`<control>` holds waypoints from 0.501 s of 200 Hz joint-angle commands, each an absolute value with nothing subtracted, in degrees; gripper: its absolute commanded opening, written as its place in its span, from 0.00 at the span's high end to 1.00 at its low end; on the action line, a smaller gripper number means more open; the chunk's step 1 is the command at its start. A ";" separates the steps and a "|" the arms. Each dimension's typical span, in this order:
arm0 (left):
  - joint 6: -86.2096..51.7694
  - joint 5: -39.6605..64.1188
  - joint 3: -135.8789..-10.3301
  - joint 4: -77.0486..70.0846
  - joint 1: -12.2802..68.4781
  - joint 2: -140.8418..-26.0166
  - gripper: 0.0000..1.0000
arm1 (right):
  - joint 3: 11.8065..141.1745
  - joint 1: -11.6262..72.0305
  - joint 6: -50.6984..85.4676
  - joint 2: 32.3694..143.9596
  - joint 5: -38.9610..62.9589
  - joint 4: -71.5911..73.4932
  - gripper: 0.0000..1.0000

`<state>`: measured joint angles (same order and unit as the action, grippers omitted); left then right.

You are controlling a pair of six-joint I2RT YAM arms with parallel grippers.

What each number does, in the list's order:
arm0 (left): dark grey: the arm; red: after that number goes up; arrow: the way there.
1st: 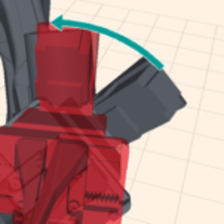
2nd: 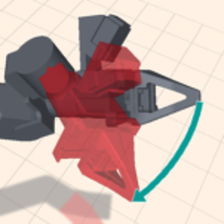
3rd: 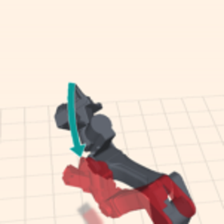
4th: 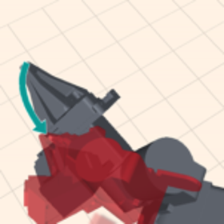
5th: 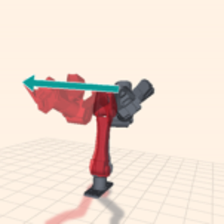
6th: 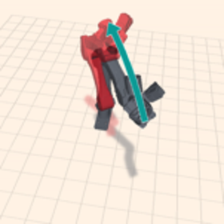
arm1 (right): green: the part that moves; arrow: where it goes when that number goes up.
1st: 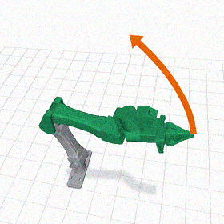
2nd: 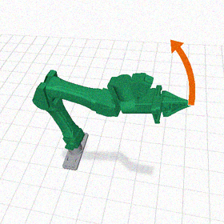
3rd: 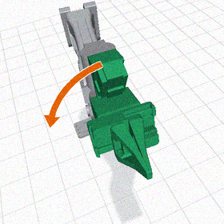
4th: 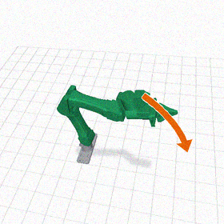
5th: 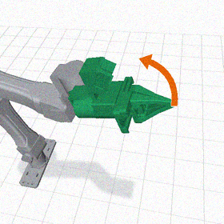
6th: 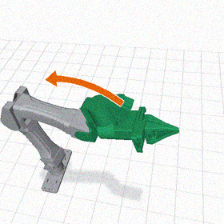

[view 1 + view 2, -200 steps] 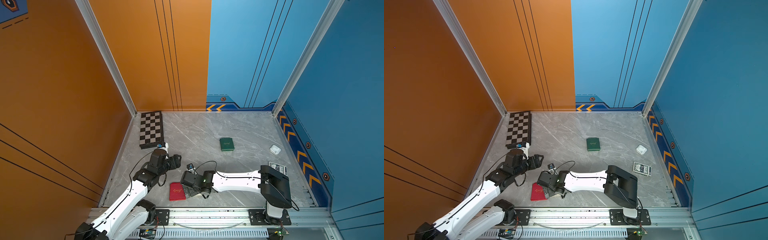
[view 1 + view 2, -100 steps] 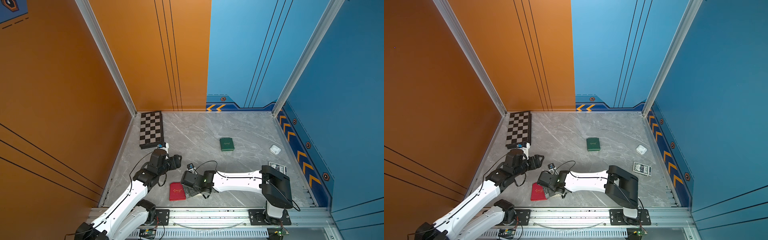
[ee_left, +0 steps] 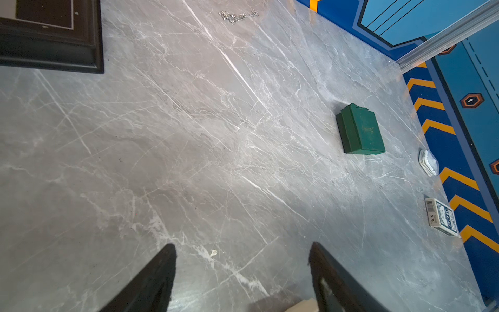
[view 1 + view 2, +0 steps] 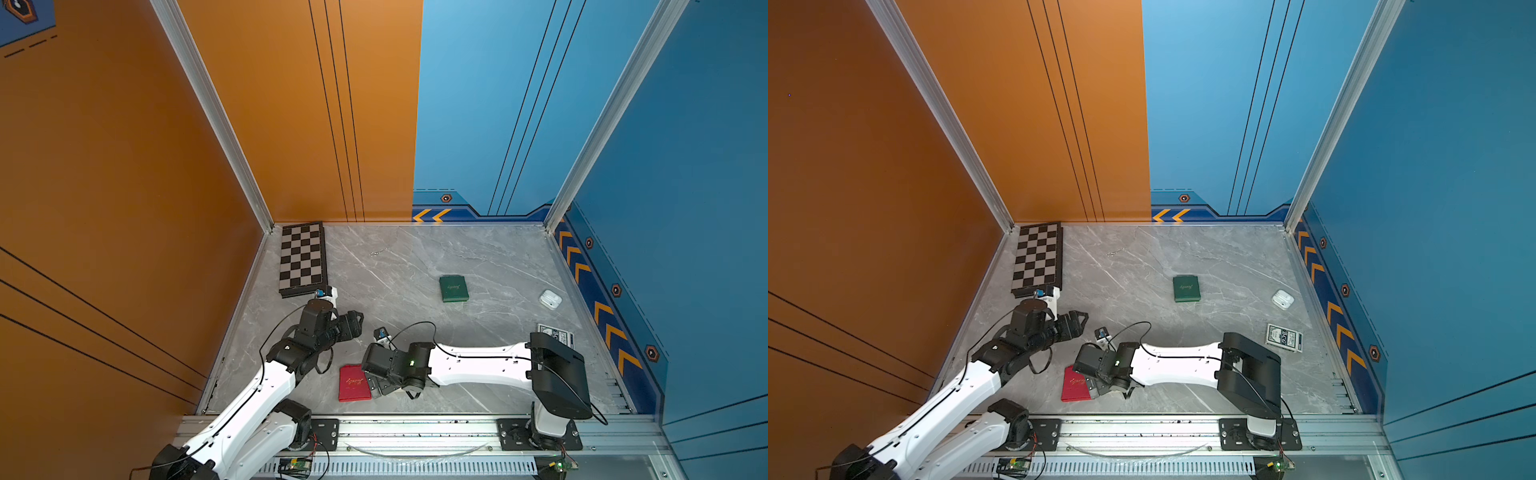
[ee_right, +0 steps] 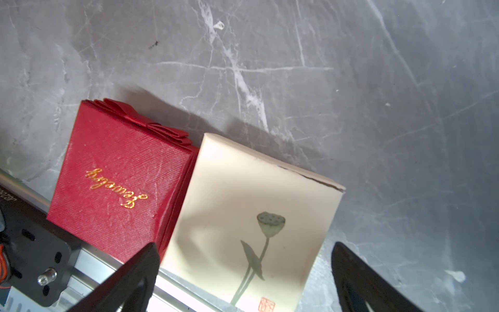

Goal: Take the necklace out of the lift-off lid jewelry box
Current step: Move the jewelry box to the center of the board.

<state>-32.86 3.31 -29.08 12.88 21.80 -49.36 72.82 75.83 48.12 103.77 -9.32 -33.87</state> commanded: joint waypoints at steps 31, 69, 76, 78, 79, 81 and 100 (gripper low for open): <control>-32.43 4.62 -28.13 11.79 21.36 -48.66 0.22 | 75.61 76.63 49.17 107.22 -10.72 -36.13 0.00; -32.52 4.37 -27.88 12.22 21.36 -48.02 0.22 | 76.17 76.57 49.25 108.10 -11.67 -37.33 0.00; -32.52 4.31 -27.88 12.26 21.34 -47.91 0.21 | 76.41 76.59 49.29 108.32 -12.00 -37.89 0.00; -32.47 4.37 -27.87 12.29 21.35 -47.92 0.21 | 76.45 76.63 49.24 108.38 -12.10 -38.06 0.00; -32.50 4.34 -27.86 12.30 21.36 -47.91 0.21 | 76.50 76.59 49.18 108.46 -12.11 -38.10 0.00; -32.51 4.34 -27.86 12.26 21.36 -47.86 0.21 | 76.63 76.65 49.14 108.57 -12.10 -38.24 0.00; -32.52 4.32 -27.86 12.30 21.31 -47.90 0.21 | 76.98 76.68 48.63 109.17 -12.51 -39.18 0.00</control>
<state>-32.86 3.68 -28.88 12.84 21.80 -48.53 75.59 76.20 48.12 107.85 -9.41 -35.05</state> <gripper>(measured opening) 0.786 0.998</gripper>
